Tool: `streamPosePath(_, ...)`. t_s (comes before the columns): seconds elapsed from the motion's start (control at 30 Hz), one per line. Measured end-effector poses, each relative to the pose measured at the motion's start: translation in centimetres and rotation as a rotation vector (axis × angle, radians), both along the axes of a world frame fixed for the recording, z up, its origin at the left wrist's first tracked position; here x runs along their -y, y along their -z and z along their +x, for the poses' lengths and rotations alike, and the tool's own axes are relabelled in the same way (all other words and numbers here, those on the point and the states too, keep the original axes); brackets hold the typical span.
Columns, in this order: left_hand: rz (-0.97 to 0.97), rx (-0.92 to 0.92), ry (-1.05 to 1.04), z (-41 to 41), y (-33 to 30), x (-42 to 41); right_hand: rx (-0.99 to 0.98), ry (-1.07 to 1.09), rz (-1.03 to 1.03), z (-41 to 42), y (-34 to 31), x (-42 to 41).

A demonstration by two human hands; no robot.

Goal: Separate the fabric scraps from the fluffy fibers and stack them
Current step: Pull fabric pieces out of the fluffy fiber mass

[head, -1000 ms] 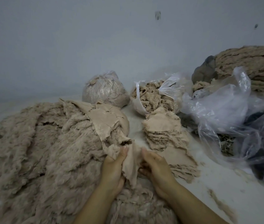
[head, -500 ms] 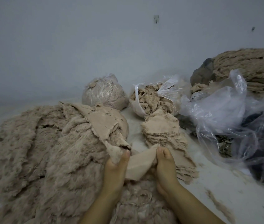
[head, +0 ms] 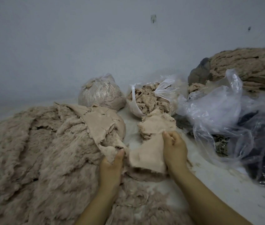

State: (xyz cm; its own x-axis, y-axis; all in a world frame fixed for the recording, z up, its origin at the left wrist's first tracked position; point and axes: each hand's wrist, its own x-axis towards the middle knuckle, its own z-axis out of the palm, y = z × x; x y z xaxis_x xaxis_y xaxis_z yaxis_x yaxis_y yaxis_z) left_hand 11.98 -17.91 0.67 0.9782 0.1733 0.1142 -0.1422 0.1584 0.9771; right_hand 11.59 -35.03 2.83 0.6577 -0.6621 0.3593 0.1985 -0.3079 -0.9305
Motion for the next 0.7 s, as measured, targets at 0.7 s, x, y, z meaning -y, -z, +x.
streamPosePath(0.7, -0.15, -0.171, 0.084, -0.1, -0.6, -1.2, -0.024, -0.454, -0.701, -0.8, 1.6, -5.5)
